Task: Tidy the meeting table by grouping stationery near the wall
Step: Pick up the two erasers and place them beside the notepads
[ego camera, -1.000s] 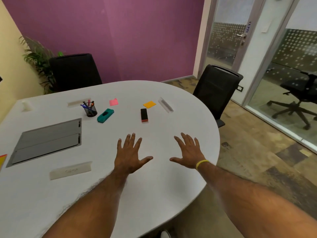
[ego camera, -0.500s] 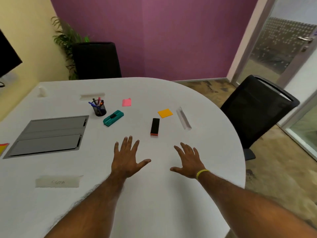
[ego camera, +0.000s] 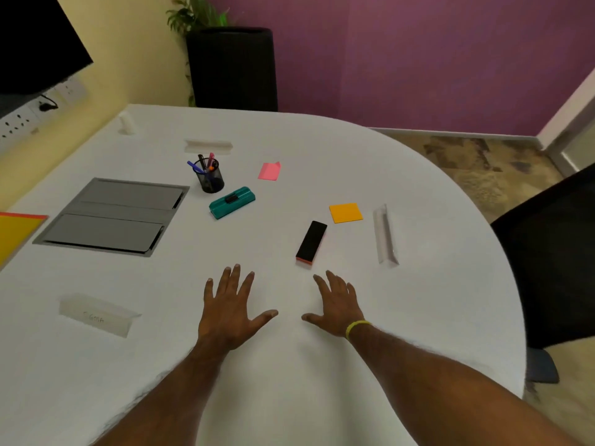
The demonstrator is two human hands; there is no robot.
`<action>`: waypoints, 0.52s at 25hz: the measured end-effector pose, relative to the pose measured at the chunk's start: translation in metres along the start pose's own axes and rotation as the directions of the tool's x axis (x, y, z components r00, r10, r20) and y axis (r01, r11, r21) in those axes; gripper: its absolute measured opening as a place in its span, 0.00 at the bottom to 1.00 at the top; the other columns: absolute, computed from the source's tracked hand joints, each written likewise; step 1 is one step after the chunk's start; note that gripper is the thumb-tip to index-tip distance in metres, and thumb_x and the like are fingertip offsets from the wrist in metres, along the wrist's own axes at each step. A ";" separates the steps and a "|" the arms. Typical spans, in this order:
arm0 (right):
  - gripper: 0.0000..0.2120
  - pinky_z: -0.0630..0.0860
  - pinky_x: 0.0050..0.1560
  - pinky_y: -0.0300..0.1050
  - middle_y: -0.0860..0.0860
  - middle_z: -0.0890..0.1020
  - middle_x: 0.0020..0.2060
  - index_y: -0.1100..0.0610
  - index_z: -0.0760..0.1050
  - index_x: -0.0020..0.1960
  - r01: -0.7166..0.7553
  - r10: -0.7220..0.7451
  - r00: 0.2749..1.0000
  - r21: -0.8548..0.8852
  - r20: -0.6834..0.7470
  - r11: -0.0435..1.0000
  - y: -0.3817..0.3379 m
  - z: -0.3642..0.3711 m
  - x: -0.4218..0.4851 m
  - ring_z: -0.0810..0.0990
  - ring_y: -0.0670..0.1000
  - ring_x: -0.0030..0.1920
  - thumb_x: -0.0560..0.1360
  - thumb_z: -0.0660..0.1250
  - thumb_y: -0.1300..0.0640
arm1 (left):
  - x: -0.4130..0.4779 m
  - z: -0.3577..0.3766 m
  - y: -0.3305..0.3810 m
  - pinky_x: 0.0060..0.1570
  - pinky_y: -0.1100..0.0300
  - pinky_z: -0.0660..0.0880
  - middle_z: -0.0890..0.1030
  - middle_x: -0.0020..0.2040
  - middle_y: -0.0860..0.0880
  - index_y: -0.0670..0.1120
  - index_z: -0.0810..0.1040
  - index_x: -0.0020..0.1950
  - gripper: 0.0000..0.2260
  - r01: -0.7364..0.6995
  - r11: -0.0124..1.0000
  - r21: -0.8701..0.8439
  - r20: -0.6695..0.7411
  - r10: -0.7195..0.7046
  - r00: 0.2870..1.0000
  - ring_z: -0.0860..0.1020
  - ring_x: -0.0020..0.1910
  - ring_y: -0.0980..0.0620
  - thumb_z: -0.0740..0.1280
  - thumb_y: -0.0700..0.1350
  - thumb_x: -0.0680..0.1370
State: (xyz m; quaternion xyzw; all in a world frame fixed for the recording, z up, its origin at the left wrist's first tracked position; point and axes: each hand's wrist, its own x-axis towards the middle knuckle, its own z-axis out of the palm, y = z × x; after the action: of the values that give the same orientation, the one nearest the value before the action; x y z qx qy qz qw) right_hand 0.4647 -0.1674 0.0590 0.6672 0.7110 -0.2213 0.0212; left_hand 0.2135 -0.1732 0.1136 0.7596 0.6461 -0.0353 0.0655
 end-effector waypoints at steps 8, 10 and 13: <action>0.49 0.67 0.70 0.57 0.57 0.56 0.76 0.51 0.47 0.80 -0.205 0.230 0.973 0.363 -0.028 0.909 -0.019 -0.006 0.115 0.64 0.61 0.72 0.70 0.70 0.36 | 0.040 0.044 -0.027 0.76 0.43 0.42 0.47 0.81 0.48 0.54 0.51 0.80 0.47 0.018 0.998 -0.052 0.009 -0.017 1.000 0.43 0.79 0.49 0.40 0.80 0.67; 0.51 0.72 0.65 0.59 0.56 0.60 0.71 0.52 0.46 0.79 -0.285 0.343 0.938 0.449 -0.051 0.847 -0.025 -0.006 0.145 0.67 0.61 0.69 0.69 0.72 0.36 | 0.053 0.053 -0.036 0.76 0.44 0.40 0.45 0.81 0.49 0.54 0.49 0.80 0.48 0.024 0.998 -0.063 0.019 -0.022 1.000 0.41 0.79 0.50 0.39 0.80 0.67; 0.53 0.74 0.62 0.59 0.57 0.60 0.69 0.52 0.46 0.79 -0.372 0.443 0.896 0.482 -0.038 0.793 -0.031 -0.004 0.180 0.68 0.61 0.68 0.67 0.73 0.37 | 0.073 0.064 -0.047 0.76 0.46 0.41 0.44 0.81 0.49 0.55 0.47 0.80 0.48 0.013 0.996 -0.089 0.021 -0.011 1.000 0.41 0.79 0.51 0.37 0.80 0.66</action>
State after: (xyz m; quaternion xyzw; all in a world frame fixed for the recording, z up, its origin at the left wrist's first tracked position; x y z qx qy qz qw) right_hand 0.4160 0.0026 0.0130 0.8047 0.4760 -0.3241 -0.1440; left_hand 0.1807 -0.1038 0.0376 0.7517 0.6509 -0.0144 0.1056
